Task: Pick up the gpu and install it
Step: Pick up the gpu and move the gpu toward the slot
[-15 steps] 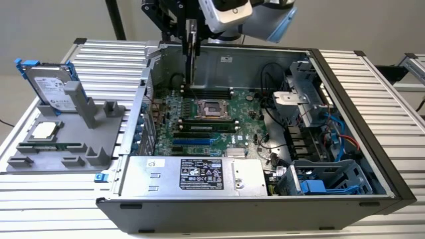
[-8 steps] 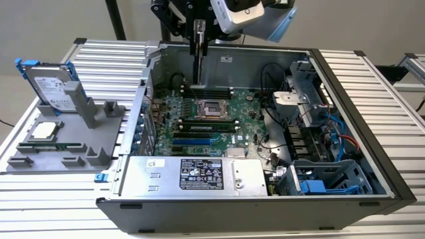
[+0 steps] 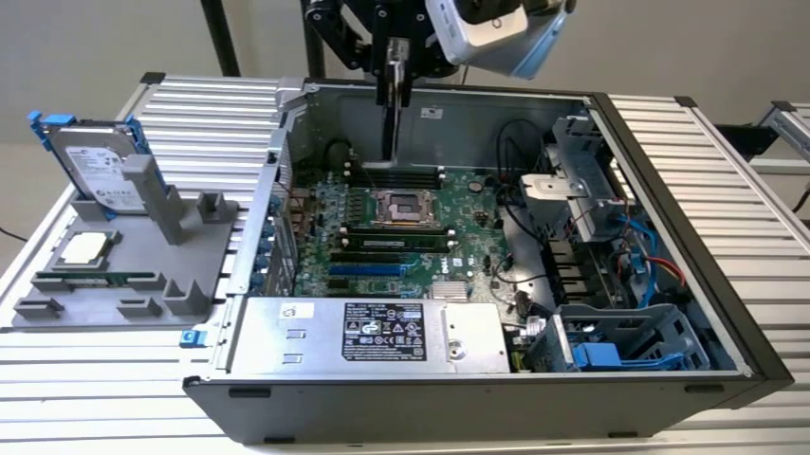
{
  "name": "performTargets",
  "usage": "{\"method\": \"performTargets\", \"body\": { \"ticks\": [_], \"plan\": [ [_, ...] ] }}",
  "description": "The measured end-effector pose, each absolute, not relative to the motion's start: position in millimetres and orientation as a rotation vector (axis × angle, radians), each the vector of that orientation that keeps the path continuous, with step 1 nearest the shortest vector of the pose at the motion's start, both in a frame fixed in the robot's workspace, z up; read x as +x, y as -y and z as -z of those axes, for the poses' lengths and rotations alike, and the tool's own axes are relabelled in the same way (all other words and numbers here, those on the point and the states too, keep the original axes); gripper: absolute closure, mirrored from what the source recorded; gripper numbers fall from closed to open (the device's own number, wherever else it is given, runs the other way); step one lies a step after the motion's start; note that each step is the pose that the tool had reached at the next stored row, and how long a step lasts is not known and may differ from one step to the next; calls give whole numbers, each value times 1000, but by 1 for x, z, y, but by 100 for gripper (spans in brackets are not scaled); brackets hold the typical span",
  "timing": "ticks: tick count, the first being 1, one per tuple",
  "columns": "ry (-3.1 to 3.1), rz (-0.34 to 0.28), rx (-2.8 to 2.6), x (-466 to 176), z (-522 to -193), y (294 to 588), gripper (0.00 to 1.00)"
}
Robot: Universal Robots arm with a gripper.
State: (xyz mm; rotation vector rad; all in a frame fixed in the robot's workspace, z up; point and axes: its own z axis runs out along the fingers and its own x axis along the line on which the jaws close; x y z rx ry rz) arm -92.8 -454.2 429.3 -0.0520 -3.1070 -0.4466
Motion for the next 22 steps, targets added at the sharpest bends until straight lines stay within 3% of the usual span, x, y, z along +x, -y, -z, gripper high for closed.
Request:
{"method": "performTargets", "body": {
  "ticks": [22],
  "plan": [
    [3107,447,-52,-66,-429,454,100]
  ]
}}
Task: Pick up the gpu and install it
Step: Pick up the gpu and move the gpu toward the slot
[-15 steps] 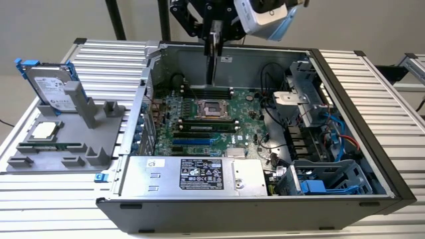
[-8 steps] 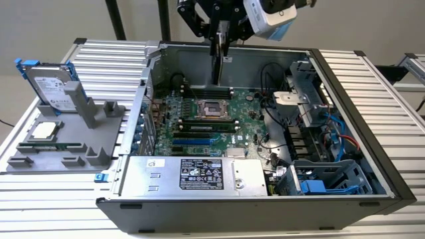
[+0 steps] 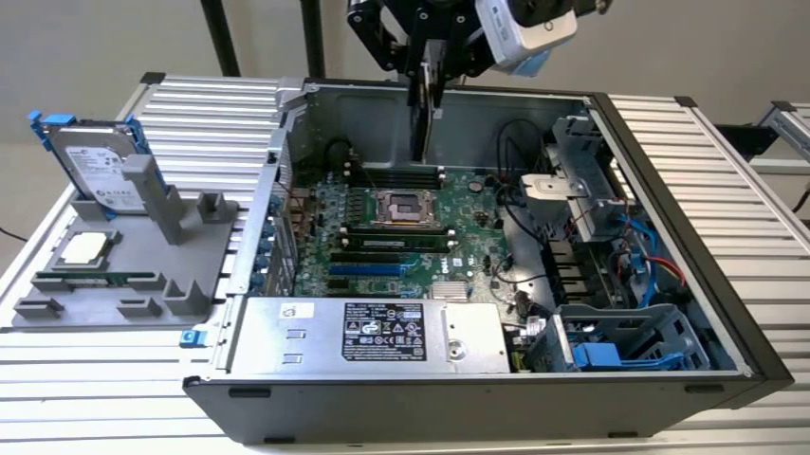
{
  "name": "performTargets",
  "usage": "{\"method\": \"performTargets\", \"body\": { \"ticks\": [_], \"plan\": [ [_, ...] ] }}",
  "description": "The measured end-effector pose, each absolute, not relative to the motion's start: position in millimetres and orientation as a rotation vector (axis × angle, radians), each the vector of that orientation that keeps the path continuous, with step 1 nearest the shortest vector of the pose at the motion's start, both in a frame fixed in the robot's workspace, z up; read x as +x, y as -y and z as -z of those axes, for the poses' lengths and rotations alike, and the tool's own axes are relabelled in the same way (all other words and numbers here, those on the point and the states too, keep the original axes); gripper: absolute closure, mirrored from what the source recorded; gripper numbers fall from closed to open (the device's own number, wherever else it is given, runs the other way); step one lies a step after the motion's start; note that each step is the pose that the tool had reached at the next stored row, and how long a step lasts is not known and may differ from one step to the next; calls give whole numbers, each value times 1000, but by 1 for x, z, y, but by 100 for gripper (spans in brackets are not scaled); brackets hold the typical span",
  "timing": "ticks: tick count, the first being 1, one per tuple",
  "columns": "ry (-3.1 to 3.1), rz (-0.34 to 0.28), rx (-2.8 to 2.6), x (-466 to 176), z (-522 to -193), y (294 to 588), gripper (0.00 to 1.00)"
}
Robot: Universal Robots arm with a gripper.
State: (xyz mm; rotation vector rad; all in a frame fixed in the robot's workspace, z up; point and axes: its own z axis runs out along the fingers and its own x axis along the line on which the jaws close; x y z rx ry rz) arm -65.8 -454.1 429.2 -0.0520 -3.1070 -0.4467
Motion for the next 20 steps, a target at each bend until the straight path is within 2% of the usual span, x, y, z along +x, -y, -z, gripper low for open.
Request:
{"method": "performTargets", "body": {
  "ticks": [20],
  "plan": [
    [3107,447,-52,-54,-429,454,100]
  ]
}}
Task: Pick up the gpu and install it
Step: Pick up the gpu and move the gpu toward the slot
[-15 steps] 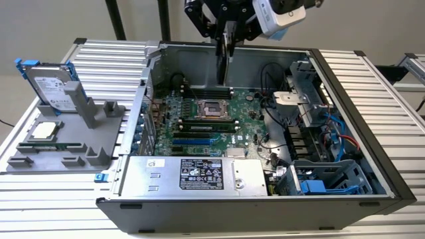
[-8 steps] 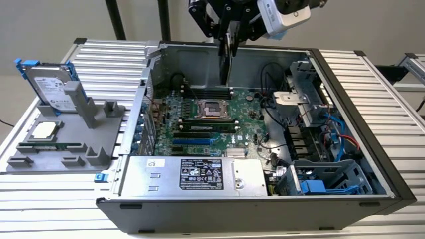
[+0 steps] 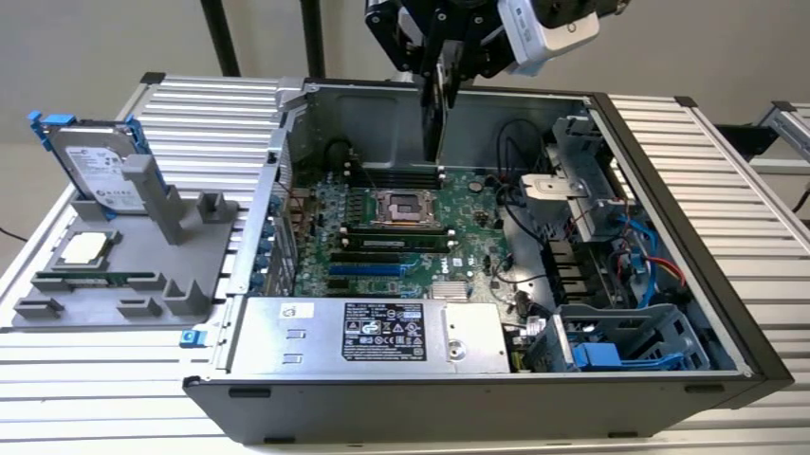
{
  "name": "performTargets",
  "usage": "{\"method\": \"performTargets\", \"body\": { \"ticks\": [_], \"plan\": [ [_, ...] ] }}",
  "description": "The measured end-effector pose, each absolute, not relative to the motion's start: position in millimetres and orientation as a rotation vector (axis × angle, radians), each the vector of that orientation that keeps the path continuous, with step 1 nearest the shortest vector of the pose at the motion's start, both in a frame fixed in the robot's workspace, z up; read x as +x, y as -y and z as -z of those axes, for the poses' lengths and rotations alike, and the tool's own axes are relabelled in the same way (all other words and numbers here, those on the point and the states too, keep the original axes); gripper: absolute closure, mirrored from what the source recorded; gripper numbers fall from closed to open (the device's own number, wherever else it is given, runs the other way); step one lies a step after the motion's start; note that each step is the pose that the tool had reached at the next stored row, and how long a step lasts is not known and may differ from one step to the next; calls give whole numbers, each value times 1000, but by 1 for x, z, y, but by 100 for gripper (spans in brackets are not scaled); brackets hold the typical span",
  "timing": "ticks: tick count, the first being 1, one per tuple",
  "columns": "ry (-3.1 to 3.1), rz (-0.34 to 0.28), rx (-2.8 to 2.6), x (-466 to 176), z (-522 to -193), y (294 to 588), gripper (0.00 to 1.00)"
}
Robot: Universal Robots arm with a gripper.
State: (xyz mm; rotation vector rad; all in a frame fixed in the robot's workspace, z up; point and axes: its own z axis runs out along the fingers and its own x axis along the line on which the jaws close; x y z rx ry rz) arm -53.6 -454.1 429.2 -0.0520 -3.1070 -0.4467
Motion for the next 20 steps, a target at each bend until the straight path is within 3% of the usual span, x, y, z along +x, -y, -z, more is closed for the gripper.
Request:
{"method": "performTargets", "body": {
  "ticks": [20],
  "plan": [
    [3106,446,-36,-52,-429,454,100]
  ]
}}
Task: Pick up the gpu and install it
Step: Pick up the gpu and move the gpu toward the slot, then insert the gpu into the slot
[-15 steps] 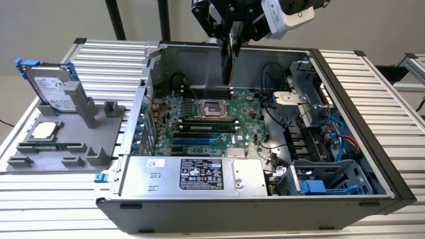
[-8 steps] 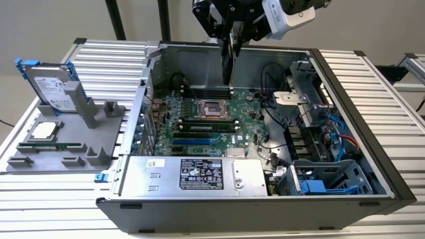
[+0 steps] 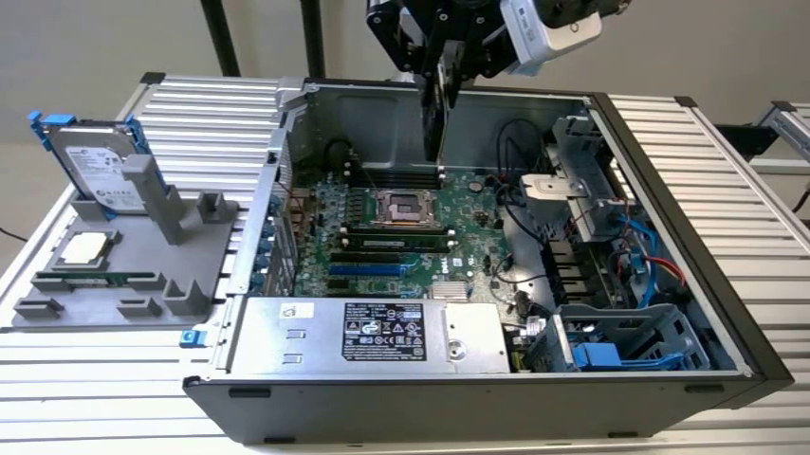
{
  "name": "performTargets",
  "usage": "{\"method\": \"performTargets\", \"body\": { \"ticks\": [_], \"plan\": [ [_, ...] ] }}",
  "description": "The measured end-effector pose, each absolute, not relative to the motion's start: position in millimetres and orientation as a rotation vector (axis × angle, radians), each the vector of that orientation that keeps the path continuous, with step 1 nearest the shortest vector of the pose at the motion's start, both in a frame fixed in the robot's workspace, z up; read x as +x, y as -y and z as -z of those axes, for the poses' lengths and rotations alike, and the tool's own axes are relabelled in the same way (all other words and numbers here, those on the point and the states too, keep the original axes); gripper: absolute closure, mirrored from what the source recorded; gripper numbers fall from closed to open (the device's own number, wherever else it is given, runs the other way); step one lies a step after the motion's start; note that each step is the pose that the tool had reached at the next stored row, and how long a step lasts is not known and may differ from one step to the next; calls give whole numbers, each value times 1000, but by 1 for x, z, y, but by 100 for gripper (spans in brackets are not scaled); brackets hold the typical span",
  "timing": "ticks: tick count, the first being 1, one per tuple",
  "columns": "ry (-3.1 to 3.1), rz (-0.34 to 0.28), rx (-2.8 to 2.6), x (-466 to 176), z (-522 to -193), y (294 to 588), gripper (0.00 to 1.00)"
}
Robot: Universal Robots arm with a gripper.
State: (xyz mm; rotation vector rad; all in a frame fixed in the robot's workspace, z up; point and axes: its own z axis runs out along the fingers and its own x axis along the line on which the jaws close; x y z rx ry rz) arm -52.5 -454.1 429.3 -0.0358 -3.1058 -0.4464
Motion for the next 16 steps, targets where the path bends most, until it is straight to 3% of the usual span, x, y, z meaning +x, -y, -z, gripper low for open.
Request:
{"method": "performTargets", "body": {
  "ticks": [16],
  "plan": [
    [3102,446,3,-53,-429,454,100]
  ]
}}
